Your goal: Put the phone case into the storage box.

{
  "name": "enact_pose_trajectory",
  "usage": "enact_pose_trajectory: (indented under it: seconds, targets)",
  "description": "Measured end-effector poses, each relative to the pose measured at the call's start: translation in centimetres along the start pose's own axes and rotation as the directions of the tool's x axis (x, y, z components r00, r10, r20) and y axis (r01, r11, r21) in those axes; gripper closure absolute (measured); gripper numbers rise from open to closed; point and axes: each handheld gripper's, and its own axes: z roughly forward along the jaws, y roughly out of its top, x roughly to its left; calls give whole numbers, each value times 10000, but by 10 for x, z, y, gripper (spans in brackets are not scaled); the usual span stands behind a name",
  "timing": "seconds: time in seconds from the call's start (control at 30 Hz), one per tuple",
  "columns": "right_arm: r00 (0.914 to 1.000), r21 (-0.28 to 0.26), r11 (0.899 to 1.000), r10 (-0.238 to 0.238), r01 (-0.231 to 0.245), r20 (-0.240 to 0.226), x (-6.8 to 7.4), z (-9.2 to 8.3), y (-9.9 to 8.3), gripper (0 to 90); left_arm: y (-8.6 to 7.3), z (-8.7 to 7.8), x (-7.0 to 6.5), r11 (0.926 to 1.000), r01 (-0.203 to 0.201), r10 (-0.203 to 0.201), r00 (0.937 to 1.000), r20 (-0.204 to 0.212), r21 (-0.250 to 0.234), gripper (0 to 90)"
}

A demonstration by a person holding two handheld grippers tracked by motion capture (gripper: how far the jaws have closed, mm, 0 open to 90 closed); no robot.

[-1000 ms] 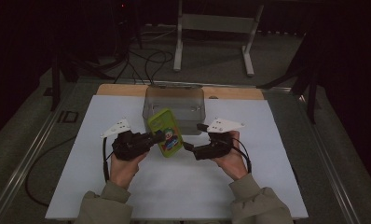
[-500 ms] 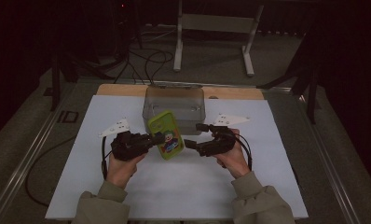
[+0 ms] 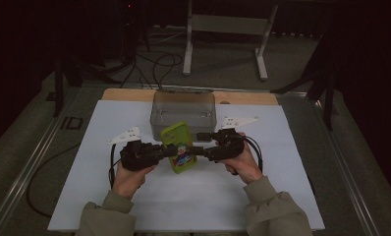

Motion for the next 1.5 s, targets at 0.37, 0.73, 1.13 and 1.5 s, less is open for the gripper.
enact_pose_trajectory:
  seconds: [0.37,0.73,1.13,1.5]
  targets:
    - [9883,257,9997,88,-49,-1525,-7,6,-3,611,-2,6,-1,9994,-45,26,9985,551,336,784]
    - [9782,379,9992,-32,114,-2075,-6,5,-4,717,-2,5,1,9996,77,-89,9989,468,266,782]
    - [9732,183,9998,16,27,-2299,-4,2,-4,787,-3,4,3,9997,250,-253,9979,595,61,775]
    - [9777,50,10000,-68,80,-2099,-4,1,-5,789,-2,-1,1,9999,99,-99,9999,-87,11,488]
